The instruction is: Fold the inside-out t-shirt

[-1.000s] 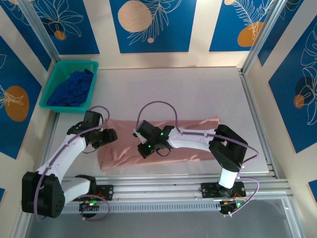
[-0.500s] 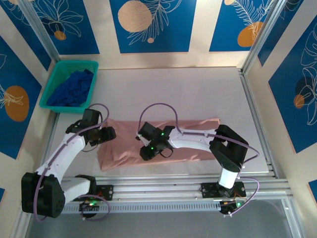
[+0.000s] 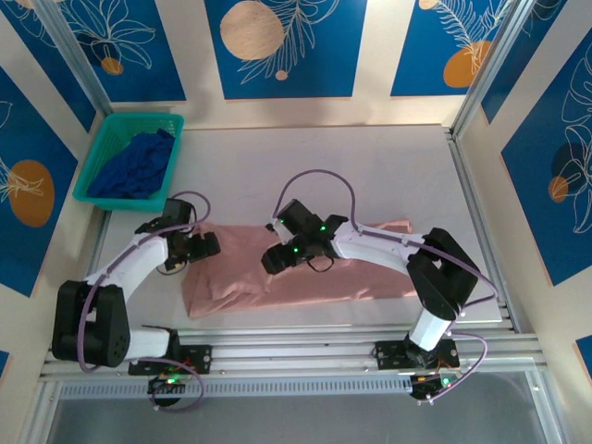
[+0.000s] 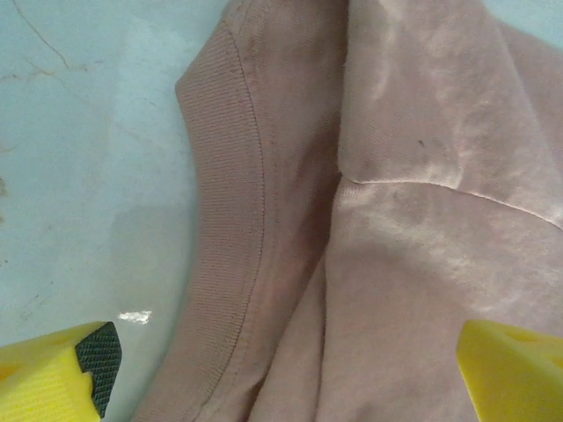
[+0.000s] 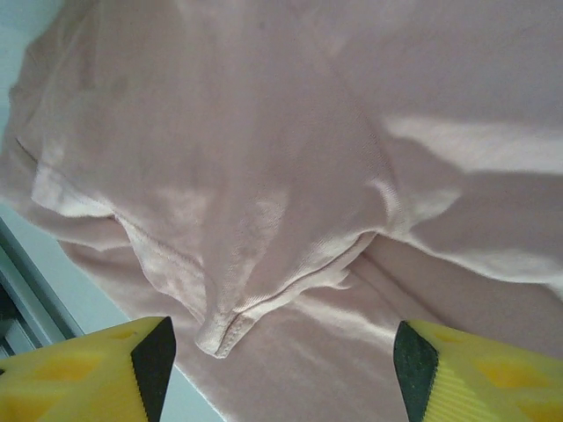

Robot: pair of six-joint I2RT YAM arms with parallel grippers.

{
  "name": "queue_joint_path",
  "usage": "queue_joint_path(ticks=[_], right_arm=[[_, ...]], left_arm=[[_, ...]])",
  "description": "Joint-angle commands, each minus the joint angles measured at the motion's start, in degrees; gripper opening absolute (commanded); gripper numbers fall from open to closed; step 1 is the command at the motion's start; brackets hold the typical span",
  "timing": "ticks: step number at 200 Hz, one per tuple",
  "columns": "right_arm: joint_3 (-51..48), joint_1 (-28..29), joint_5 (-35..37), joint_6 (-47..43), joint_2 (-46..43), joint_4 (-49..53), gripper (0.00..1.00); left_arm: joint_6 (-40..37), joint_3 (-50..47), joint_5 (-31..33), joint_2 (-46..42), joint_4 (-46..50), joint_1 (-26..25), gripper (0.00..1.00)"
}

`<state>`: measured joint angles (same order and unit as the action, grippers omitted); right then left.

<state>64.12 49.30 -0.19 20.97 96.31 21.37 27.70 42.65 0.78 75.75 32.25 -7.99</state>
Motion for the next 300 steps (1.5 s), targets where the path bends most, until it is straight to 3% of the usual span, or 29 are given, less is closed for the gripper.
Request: queue_joint_path(ticks=[1, 26, 68, 136, 246, 300], right_arm=[[0.31, -3.12, 0.44, -0.26, -2.76, -0.86, 0.69], [-0.71, -6.8, 1.56, 1.22, -3.96, 0.1, 0.69], [-2.16, -10.93, 2.62, 2.26, -6.37, 2.63, 0.69], [0.53, -6.52, 2.0, 4.39, -1.74, 1.79, 0.68], [0.39, -6.32, 1.35, 4.74, -0.34, 0.97, 0.68], [0.13, -6.23, 1.24, 5.11, -0.21, 0.79, 0.67]], left_arm=[[-0.55, 0.21, 0.81, -0.94, -0.78, 0.43, 0.98], [-1.54, -0.12, 3.93, -2.08, 0.47, 0.43, 0.98], [-1.82, -1.47, 2.86, -1.76, -2.53, 0.43, 0.98], [-3.23, -1.06, -0.07, 3.95, -6.43, 0.17, 0.98], [-3.51, -3.09, -8.06, 7.66, -7.62, -2.84, 0.97], [-4.24, -5.9, -11.64, 4.7, -9.19, -5.5, 0.85]])
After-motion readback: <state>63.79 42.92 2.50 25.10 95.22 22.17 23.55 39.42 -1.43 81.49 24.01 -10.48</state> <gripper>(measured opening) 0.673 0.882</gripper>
